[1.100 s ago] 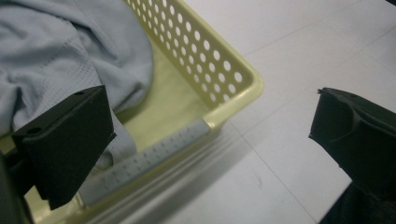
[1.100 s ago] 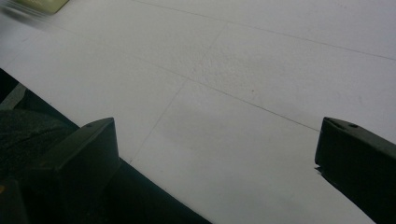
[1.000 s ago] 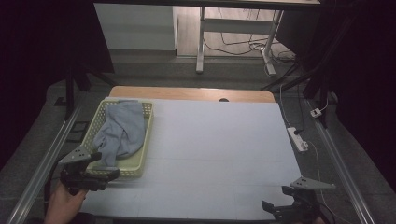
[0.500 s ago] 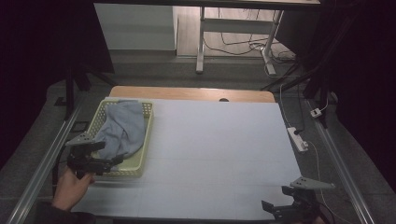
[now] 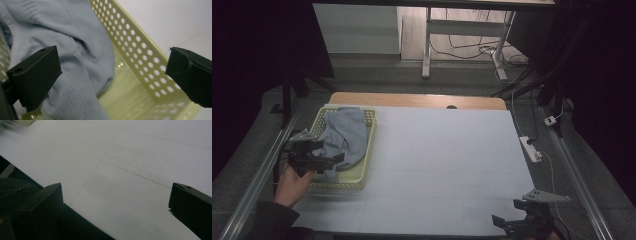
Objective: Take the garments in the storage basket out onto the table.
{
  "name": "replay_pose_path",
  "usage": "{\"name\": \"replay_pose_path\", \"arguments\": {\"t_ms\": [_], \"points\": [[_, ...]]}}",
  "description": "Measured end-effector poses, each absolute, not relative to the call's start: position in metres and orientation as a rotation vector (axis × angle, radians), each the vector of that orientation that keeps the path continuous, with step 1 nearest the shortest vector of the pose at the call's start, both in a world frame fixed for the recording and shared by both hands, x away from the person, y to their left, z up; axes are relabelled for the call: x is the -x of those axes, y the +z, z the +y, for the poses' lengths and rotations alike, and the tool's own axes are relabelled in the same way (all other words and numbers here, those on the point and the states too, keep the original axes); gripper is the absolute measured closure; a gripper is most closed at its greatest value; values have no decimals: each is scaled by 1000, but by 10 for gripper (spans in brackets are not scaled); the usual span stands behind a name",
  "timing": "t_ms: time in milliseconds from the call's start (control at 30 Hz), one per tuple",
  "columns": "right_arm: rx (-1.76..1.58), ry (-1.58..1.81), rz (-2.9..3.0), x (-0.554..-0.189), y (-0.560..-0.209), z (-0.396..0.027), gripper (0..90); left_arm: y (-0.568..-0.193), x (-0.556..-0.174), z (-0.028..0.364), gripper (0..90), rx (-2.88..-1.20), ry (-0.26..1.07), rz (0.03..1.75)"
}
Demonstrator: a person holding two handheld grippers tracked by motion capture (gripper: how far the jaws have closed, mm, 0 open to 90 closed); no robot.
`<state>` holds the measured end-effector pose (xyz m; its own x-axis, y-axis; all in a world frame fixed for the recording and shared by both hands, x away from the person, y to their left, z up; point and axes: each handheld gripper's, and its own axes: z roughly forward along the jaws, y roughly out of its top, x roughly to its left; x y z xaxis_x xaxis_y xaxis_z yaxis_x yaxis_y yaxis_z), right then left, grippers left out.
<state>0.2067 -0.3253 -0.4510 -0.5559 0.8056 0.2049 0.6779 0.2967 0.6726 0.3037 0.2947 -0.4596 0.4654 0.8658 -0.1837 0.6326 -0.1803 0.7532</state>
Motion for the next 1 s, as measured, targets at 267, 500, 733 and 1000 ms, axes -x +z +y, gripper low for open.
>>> {"name": "replay_pose_path", "arguments": {"t_ms": [267, 500, 733, 1000], "points": [[-1381, 1102, 2390, -207, -451, -325, 1, -460, -322, 298, 0, -1914, 370, 1283], [-1384, 1102, 2396, -207, -451, -325, 1, -460, -336, 302, 1, -1912, 375, 1305], [-1385, 1101, 2400, -208, -452, -325, 1, -459, -352, 305, 4, -1909, 380, 1309], [-1388, 1100, 2404, -208, -452, -325, 1, -460, -374, 312, 8, -1914, 385, 1337]]}}
